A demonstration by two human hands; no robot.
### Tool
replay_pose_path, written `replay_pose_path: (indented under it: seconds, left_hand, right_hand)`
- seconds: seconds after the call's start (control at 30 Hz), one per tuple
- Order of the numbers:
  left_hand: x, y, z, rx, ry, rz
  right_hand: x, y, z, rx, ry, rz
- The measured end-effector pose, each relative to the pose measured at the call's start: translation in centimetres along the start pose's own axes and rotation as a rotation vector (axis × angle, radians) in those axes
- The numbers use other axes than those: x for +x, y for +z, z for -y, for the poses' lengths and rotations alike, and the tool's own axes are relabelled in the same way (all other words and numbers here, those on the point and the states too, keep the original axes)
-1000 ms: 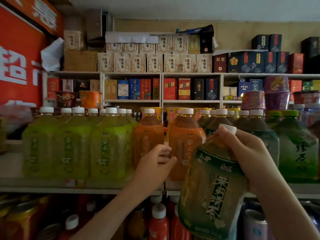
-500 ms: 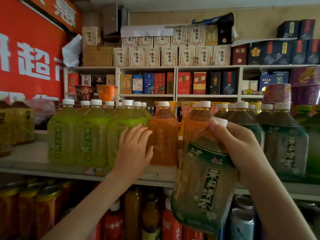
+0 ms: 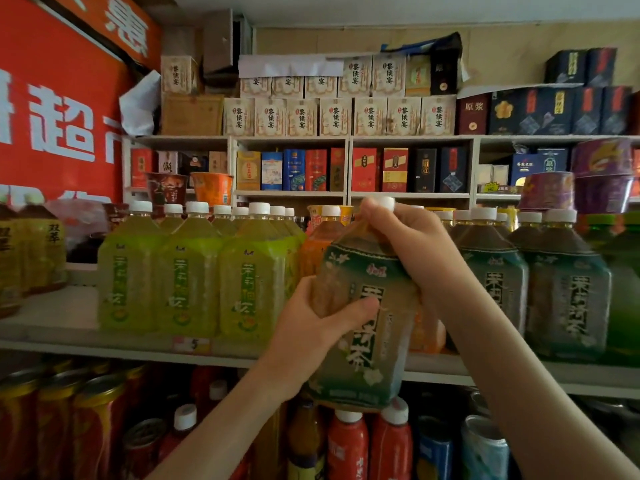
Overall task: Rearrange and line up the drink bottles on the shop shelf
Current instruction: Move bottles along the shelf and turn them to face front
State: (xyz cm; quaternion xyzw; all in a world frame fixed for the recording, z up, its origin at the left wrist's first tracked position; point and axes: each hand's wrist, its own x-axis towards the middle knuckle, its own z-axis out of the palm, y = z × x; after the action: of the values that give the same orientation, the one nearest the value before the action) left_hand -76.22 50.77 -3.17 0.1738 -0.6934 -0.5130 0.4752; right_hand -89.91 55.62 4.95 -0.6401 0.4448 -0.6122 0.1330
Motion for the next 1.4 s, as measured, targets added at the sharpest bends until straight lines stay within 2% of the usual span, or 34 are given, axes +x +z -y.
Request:
replay_pose_path:
  seconds: [0.07,0.2,0.27,0.43,0.53,0.77,1.07,1.4]
  left_hand:
    - [0.1,-0.1,0.2,-0.057,-0.018,-0.041]
    - [0.4,-0.6,0.5,-0.11,-0.049,-0.097]
    - [0.6,-1.1,0.4,-0.126,-0.048,-0.105]
    - [1.0,-2.3,-0.5,-0.136,0.007,-0.109]
    - [0.9,-2.8,-1.2,-0.132,0.053,-0.142]
    - [0.2,-4.3,-2.4,-0.059,0.112,-0.174]
    - [-0.6,-5.7,-3.2,0.009,0.127,-0.281]
    - [-1.4,-7.3,-3.0,-0.027,0.118,-0.289]
  right_hand:
    - [0.7,-0.1,0.1,-0.175,-0.065,0.013]
    - [1.9,-2.1,-0.6,-0.398,-0.294,-0.317]
    - [2.6,-3.2,-1.4,-0.482,-0.289,-0.394]
    - [4.7,-3.5,-3.6,-0.559,0.075,-0.265]
    - [5.3,-3.6,-4.7,-0.623,0.149,-0.278]
    - [5.6,-3.1,-5.4,-0.623,0.057,-0.365]
    - [7.2,0.7,-4.3,-0.47,-0.014,-0.29]
    - [8.8,5.8,-3.7,-0.401,-0.058,-0.235]
